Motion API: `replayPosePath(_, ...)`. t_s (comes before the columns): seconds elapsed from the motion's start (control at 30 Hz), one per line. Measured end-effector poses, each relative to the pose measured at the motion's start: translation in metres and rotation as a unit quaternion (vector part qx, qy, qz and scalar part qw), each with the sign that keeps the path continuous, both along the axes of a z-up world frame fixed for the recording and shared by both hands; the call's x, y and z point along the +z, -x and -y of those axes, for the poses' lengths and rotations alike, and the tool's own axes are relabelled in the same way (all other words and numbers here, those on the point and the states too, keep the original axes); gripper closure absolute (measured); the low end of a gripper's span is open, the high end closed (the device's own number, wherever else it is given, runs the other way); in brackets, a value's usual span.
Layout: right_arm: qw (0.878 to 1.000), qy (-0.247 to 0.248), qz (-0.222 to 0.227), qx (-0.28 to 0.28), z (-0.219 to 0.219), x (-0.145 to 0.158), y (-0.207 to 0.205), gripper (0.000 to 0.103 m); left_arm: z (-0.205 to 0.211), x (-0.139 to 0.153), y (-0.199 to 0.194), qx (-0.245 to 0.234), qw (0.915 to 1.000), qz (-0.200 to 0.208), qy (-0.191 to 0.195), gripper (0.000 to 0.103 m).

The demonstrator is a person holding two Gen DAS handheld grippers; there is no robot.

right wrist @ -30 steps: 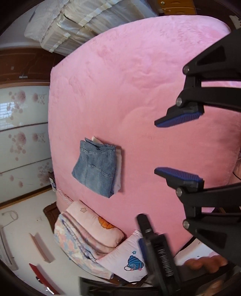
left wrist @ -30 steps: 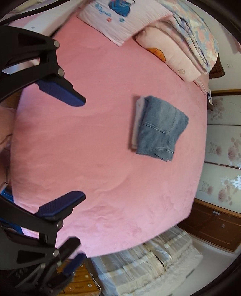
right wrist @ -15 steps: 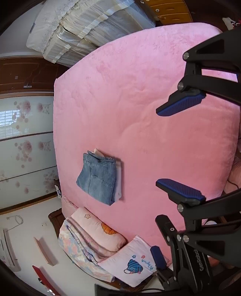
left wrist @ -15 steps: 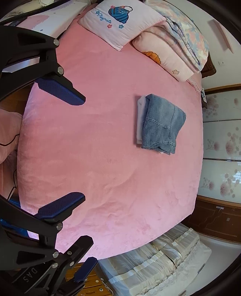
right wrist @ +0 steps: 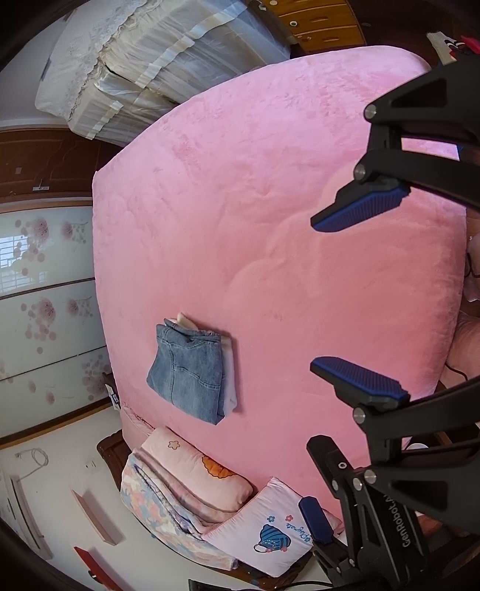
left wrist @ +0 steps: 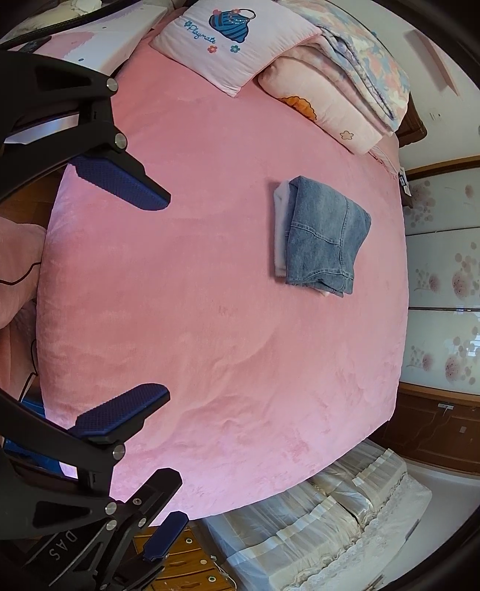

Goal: Fold large clothes

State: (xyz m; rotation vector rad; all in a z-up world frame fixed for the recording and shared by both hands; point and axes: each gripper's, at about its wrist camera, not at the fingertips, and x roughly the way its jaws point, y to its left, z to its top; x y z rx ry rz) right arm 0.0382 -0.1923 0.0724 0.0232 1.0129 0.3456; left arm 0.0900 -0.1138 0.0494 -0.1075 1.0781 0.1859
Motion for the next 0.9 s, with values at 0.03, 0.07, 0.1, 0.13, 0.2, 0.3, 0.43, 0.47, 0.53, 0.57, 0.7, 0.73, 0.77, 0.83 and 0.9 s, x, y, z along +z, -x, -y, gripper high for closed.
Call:
replayPosePath(0.03,1.000,0.001,0.000,-0.001,0.001,0.000,0.000,0.033,0.001,0.000,-0.001,-0.001,1.0000,-0.001,0.000,0.009)
replayPosePath(0.07,1.000,0.002,0.000,-0.002,0.002,-0.001,0.000,0.033,0.002,-0.001,-0.002,-0.002,1.0000,-0.002,0.000,0.009)
replayPosePath(0.1,1.000,0.002,0.000,-0.003,0.002,-0.001,0.000,0.033,0.003,-0.001,-0.003,-0.002,1.0000,-0.003,0.001,0.009)
replayPosePath(0.13,1.000,0.003,-0.001,-0.004,0.003,-0.001,-0.001,0.033,0.003,-0.001,-0.003,-0.003,1.0000,-0.003,0.001,0.009)
replayPosePath(0.2,1.000,0.003,-0.002,-0.006,0.004,-0.001,-0.001,0.033,0.004,-0.002,-0.005,-0.003,1.0000,-0.004,0.002,0.009)
replayPosePath(0.3,1.000,0.005,-0.004,-0.009,0.005,-0.001,-0.002,0.033,0.005,-0.004,-0.008,-0.004,1.0000,-0.007,0.005,0.009)
replayPosePath(0.43,1.000,0.006,-0.005,-0.011,0.008,-0.002,-0.003,0.033,0.007,-0.005,-0.009,-0.007,0.9999,-0.009,0.008,0.009)
replayPosePath(0.47,1.000,0.006,-0.005,-0.012,0.008,-0.002,-0.003,0.033,0.007,-0.006,-0.009,-0.007,0.9999,-0.009,0.008,0.010)
replayPosePath(0.53,1.000,0.006,-0.006,-0.012,0.009,-0.002,-0.004,0.033,0.008,-0.006,-0.009,-0.008,0.9999,-0.010,0.009,0.010)
replayPosePath(0.57,1.000,0.006,-0.007,-0.012,0.010,-0.002,-0.004,0.033,0.008,-0.007,-0.009,-0.008,0.9999,-0.010,0.009,0.010)
replayPosePath(0.7,1.000,0.007,-0.012,-0.014,0.012,-0.004,-0.005,0.033,0.010,-0.009,-0.009,-0.009,0.9998,-0.015,0.010,0.010)
replayPosePath(0.73,1.000,0.007,-0.013,-0.015,0.012,-0.004,-0.005,0.033,0.010,-0.010,-0.010,-0.009,0.9998,-0.016,0.010,0.010)
replayPosePath(0.77,1.000,0.007,-0.014,-0.015,0.012,-0.005,-0.005,0.033,0.010,-0.010,-0.010,-0.009,0.9998,-0.017,0.010,0.010)
replayPosePath(0.83,1.000,0.007,-0.016,-0.015,0.013,-0.006,-0.005,0.033,0.011,-0.011,-0.010,-0.010,0.9997,-0.018,0.010,0.010)
replayPosePath(0.9,1.000,0.007,-0.018,-0.015,0.013,-0.007,-0.005,0.033,0.012,-0.011,-0.010,-0.010,0.9997,-0.019,0.011,0.010)
